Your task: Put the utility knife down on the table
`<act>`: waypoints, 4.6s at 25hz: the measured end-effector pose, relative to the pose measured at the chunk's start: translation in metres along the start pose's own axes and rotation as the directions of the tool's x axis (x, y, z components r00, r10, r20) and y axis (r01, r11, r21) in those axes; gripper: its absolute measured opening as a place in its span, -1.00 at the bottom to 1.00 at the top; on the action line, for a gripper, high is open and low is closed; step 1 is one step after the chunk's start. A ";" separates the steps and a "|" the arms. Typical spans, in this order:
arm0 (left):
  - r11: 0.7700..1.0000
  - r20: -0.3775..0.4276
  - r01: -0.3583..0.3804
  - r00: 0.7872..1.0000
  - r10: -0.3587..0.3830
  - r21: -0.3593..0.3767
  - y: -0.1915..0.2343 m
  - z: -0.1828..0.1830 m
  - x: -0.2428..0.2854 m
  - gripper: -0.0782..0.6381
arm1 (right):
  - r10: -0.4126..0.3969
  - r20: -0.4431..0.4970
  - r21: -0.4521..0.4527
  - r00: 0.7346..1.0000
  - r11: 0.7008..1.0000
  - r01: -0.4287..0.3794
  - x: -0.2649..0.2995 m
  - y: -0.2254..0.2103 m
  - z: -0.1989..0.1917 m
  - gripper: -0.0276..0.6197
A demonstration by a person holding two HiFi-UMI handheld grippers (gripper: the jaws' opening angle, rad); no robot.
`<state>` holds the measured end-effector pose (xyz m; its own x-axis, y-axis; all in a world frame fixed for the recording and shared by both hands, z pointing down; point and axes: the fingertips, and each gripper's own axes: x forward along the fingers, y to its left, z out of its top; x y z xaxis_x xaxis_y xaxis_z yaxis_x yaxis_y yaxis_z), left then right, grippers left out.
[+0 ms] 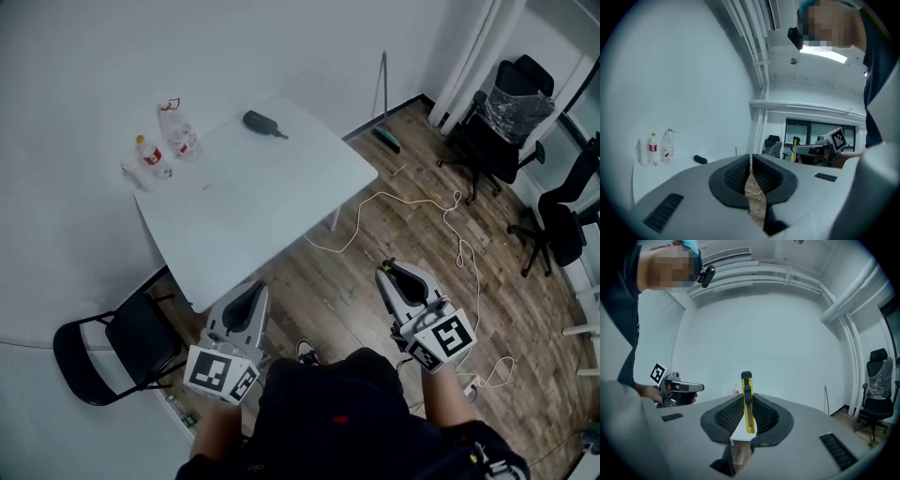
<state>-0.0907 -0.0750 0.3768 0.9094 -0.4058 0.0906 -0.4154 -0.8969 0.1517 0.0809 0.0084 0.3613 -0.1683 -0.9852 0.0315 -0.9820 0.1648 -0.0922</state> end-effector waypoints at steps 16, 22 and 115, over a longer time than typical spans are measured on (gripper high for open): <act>0.988 0.010 -0.150 0.989 0.150 -0.019 0.089 0.012 0.052 -0.68 | 0.128 -0.001 0.017 0.992 0.992 -0.128 0.114 -0.049 -0.004 -0.72; 0.969 0.008 -0.247 0.969 0.248 -0.019 0.115 0.025 0.111 -0.68 | 0.143 -0.043 0.021 0.989 0.990 -0.142 0.153 -0.127 -0.007 -0.72; 0.866 -0.105 -0.478 0.878 0.467 -0.148 0.200 -0.016 0.110 -0.68 | 0.200 -0.803 -0.066 0.561 0.906 -0.417 0.357 -0.156 -0.308 -0.47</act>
<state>-0.0737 -0.2964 0.4330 0.6023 -0.7568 0.2537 -0.7974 -0.5563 0.2337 0.1472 -0.3543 0.6939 -0.3598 -0.4824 0.7987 -0.8254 0.5637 -0.0314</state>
